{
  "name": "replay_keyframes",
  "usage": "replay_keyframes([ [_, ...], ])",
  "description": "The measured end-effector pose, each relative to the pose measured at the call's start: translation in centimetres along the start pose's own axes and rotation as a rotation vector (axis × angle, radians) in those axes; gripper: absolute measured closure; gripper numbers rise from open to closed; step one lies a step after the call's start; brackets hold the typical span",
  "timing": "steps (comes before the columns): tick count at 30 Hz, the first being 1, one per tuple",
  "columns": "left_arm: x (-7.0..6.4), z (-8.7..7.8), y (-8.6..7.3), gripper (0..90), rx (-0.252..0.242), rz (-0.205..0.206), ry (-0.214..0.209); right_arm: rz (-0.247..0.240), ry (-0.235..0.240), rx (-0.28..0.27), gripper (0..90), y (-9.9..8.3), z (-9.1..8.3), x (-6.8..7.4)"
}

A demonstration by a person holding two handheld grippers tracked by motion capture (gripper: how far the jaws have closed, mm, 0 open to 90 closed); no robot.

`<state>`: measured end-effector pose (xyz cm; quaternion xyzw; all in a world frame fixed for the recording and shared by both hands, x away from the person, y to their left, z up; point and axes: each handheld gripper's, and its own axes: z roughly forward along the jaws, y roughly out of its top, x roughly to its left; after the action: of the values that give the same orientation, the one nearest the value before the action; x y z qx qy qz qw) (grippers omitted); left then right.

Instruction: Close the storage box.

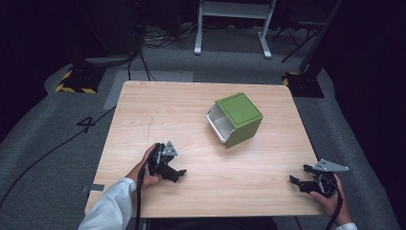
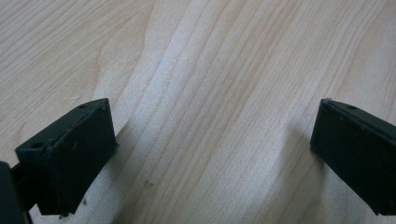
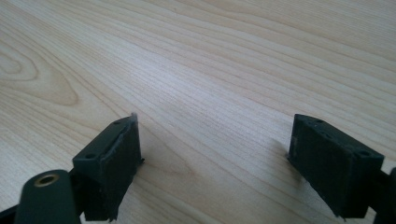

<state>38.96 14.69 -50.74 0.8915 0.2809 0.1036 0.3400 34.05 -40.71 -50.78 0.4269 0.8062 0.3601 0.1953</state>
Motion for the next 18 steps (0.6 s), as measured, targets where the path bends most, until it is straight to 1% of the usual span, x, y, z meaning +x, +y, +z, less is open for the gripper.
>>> replay_keyframes([
  [2, 0.1, 0.1, 0.1, 0.2, 0.0, 0.012, -0.012, -0.001, 0.0, 0.0, 16.8, 0.0, 0.0, 0.0],
  [3, 0.1, 0.1, 0.1, 0.2, 0.0, 0.012, -0.012, -0.001, 0.0, 0.0, 16.8, 0.0, 0.0, 0.0],
  [4, 0.2, 0.2, 0.3, 0.2, -0.001, 0.033, -0.027, 0.0, 0.0, 0.0, 16.8, 0.0, 0.0, 0.0],
  [5, 0.2, 0.2, 0.3, 0.2, -0.001, 0.033, -0.027, 0.0, 0.0, 0.0, 16.8, 0.0, 0.0, 0.0],
  [6, 0.2, 0.6, 0.7, 0.2, -0.002, 0.046, -0.041, 0.0, 0.0, 0.0, 16.8, 0.0, 0.0, 0.0],
  [7, 0.2, 0.6, 0.7, 0.3, -0.002, 0.046, -0.041, 0.0, 0.0, 0.0, 16.8, 0.0, 0.0, 0.0],
  [8, 0.1, 0.9, 1.0, 0.3, 0.001, 0.049, -0.044, 0.0, 0.0, 0.0, 16.8, 0.0, 0.0, 0.0],
  [10, 0.1, 1.2, 1.8, 0.8, 0.02, 0.063, -0.053, 0.0, -0.002, 0.0, 16.7, 0.0, 0.0, 0.0],
  [11, 0.1, 1.4, 2.5, 10.5, 0.001, 0.063, -0.069, 0.0, -0.002, 0.0, 16.6, 0.0, 0.0, 0.0],
  [12, 0.1, 1.6, 2.9, 21.2, -0.003, 0.066, -0.083, 0.0, -0.003, 0.001, 16.5, 0.0, 0.0, 0.0],
  [13, 0.0, 1.8, 3.5, 23.0, 0.0, 0.074, -0.095, 0.001, -0.004, 0.001, 16.5, 0.0, 0.0, 0.0],
  [14, -0.1, 2.0, 4.0, 15.9, 0.004, 0.083, -0.1, 0.001, -0.005, 0.001, 16.5, 0.0, 0.0, 0.0],
  [15, -0.2, 2.2, 4.6, 13.2, -0.002, 0.094, -0.114, 0.002, -0.004, 0.001, 16.5, 0.0, 0.0, 0.0],
  [16, -0.3, 2.3, 5.2, 19.2, -0.005, 0.12, -0.122, 0.002, -0.004, 0.001, 16.5, 0.0, 0.0, 0.0],
  [17, -0.5, 2.4, 5.8, 21.3, -0.006, 0.141, -0.124, 0.001, -0.004, 0.001, 16.5, 0.0, 0.0, 0.0],
  [18, -0.6, 2.5, 6.4, 17.5, -0.015, 0.152, -0.115, 0.002, -0.005, 0.001, 16.5, 0.0, 0.0, 0.0],
])
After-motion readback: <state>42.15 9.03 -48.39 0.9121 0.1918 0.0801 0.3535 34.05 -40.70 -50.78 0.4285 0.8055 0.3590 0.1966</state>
